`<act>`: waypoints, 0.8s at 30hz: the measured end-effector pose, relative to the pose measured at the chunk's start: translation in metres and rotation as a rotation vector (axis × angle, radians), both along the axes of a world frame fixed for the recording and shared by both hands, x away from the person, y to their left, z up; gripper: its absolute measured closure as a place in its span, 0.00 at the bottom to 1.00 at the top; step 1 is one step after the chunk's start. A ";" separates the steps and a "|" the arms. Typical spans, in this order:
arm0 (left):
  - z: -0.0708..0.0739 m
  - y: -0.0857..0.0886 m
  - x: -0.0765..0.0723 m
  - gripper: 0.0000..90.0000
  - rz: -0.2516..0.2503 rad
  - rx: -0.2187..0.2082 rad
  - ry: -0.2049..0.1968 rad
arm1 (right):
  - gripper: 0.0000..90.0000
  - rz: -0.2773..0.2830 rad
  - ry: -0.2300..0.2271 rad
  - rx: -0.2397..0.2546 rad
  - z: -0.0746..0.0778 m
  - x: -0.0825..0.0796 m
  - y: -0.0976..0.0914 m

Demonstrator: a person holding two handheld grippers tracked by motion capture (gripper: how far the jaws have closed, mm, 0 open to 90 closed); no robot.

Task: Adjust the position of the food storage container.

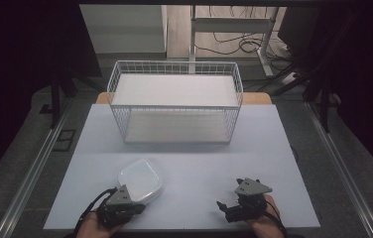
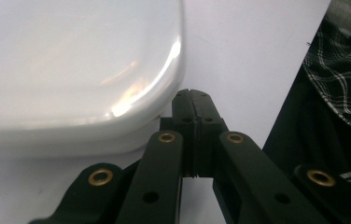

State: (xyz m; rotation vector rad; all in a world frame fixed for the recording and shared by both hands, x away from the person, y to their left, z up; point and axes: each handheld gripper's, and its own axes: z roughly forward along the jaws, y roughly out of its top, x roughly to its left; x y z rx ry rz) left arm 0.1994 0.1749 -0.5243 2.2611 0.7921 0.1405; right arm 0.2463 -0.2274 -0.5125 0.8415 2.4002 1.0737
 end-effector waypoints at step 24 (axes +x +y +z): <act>0.009 0.024 0.014 1.00 0.165 -0.063 -0.029 | 0.00 -0.003 0.001 0.011 0.001 0.000 0.000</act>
